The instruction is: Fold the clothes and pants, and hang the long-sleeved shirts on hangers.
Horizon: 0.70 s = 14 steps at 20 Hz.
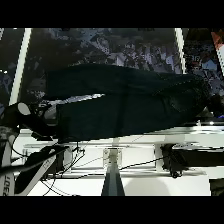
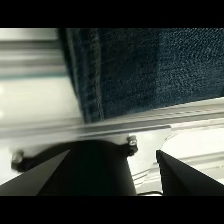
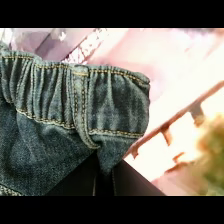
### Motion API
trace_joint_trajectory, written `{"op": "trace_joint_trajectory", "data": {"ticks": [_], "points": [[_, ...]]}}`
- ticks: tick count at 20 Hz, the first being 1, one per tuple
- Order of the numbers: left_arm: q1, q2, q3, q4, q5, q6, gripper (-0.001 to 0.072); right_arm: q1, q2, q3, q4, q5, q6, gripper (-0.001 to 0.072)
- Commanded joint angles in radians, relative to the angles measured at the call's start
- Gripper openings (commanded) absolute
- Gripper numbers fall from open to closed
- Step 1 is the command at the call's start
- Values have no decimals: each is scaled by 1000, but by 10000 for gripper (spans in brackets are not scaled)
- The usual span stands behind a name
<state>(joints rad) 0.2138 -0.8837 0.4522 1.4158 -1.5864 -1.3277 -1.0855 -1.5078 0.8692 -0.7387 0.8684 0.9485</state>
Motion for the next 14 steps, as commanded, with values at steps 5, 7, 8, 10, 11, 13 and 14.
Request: {"op": "trace_joint_trajectory", "data": {"ticks": [5, 7, 8, 10, 11, 13, 14], "points": [[0, -250, -13, -15, 120, 113, 448, 1, 0, 1, 0, 6, 0, 32], [0, -279, -13, -33, 133, 117, 413, 1, 0, 1, 0, 6, 0, 33], [0, -285, -13, -43, 137, 136, 385, 1, 0, 1, 0, 7, 0, 33], [0, -285, -13, -66, 175, 139, 299, 1, 0, 1, 0, 12, 0, 33], [0, -285, -13, -87, 207, 139, 299, 1, 0, 1, 0, 16, 0, 33], [0, -285, -13, -127, 256, 139, 214, 1, 0, 1, 0, 24, 0, 33], [0, -285, -13, -135, 267, 139, 134, 1, 0, 1, 0, 27, 0, 33]]}}
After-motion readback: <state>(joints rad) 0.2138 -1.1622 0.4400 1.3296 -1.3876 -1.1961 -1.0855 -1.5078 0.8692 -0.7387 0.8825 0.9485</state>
